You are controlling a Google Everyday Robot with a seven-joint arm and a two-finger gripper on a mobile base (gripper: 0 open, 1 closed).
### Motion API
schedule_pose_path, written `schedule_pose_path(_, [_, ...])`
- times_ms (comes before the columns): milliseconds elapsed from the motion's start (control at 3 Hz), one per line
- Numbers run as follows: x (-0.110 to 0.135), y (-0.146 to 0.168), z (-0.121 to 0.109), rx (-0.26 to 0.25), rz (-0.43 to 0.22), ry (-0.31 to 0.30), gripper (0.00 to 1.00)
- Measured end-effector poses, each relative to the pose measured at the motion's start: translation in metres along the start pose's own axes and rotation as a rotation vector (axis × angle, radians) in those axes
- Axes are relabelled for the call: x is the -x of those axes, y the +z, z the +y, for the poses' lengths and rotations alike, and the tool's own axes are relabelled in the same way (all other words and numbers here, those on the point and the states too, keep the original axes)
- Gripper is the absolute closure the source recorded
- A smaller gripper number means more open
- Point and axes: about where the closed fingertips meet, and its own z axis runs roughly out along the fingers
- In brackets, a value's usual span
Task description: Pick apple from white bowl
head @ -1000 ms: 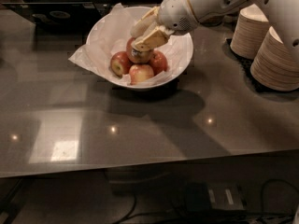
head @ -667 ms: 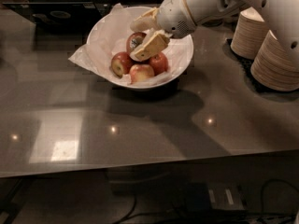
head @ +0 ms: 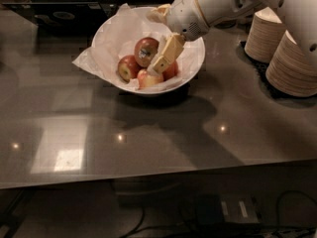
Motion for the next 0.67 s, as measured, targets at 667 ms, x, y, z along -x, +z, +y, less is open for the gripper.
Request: schedule_pose_path(667, [-0.0065,-0.0002,-0.0091,-0.045,0.052,-0.037,0.19])
